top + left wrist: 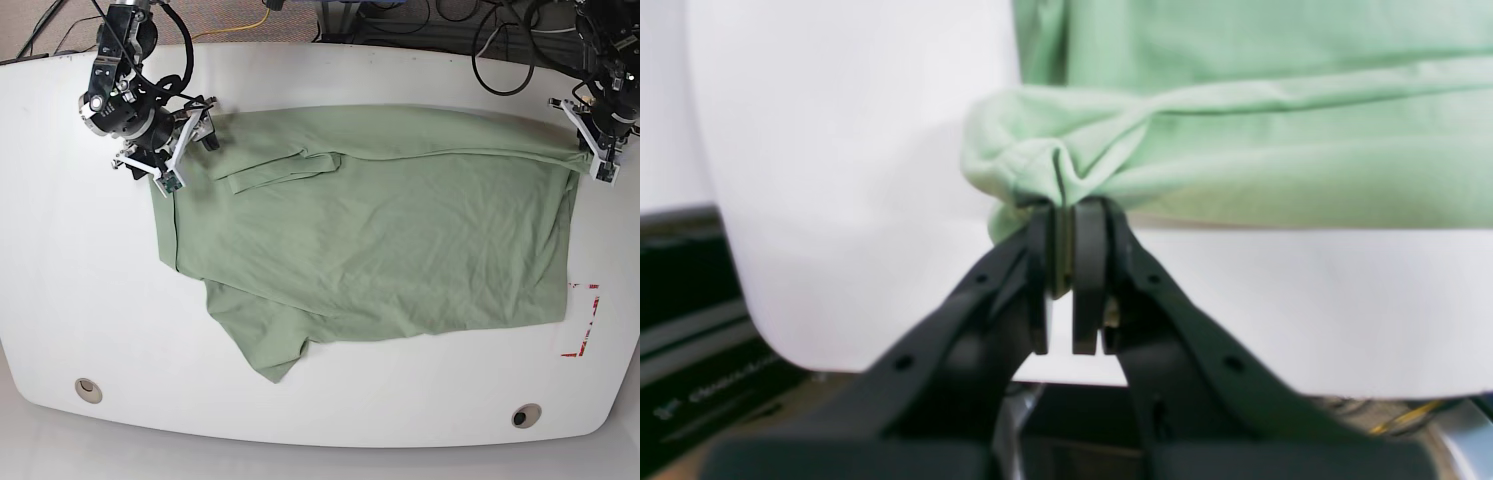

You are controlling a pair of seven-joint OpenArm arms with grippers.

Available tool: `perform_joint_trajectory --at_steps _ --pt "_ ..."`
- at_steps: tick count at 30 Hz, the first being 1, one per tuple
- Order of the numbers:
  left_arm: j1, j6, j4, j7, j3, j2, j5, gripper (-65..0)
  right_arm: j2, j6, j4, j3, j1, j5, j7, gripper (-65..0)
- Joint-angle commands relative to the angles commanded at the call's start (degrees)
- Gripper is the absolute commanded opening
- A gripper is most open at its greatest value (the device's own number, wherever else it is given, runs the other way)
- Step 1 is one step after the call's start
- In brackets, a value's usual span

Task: Layout the t-shirt on the table in an organized manner, then fold the t-shirt properly
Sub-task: 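Reposition both grippers along the shirt edge and pinch the fabric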

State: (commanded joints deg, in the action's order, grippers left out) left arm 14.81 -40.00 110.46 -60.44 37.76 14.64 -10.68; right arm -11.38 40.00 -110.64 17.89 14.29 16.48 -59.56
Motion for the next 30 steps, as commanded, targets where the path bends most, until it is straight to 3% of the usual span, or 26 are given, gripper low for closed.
perform_joint_trajectory --at_steps 4,13,18,21,27,30 --pt "-1.5 0.0 0.0 0.0 -1.2 0.1 0.2 -62.1 -0.1 0.00 0.0 0.0 0.1 0.0 0.0 -22.5" --pt "-5.1 0.0 -3.1 0.0 -5.8 0.0 9.1 -61.9 -0.1 0.00 0.0 0.0 -0.1 0.0 0.0 -22.5" --pt "-5.2 0.0 -5.5 0.0 -5.5 0.0 9.7 -61.1 -0.2 0.00 0.0 0.0 -0.1 0.0 0.0 -22.5" --pt "-5.2 0.0 -6.3 0.0 -5.5 0.0 9.7 -54.6 -0.4 0.00 0.0 0.0 -0.1 0.0 0.0 -22.5" --pt "-5.2 0.0 -6.3 0.0 -1.8 0.1 9.8 -31.9 -0.4 0.00 0.0 0.0 -0.1 0.0 0.0 -22.5" --pt "-5.1 0.0 -6.3 0.0 -0.5 0.1 9.8 -28.2 -0.4 0.00 0.0 0.0 -0.1 0.0 0.0 -22.5"
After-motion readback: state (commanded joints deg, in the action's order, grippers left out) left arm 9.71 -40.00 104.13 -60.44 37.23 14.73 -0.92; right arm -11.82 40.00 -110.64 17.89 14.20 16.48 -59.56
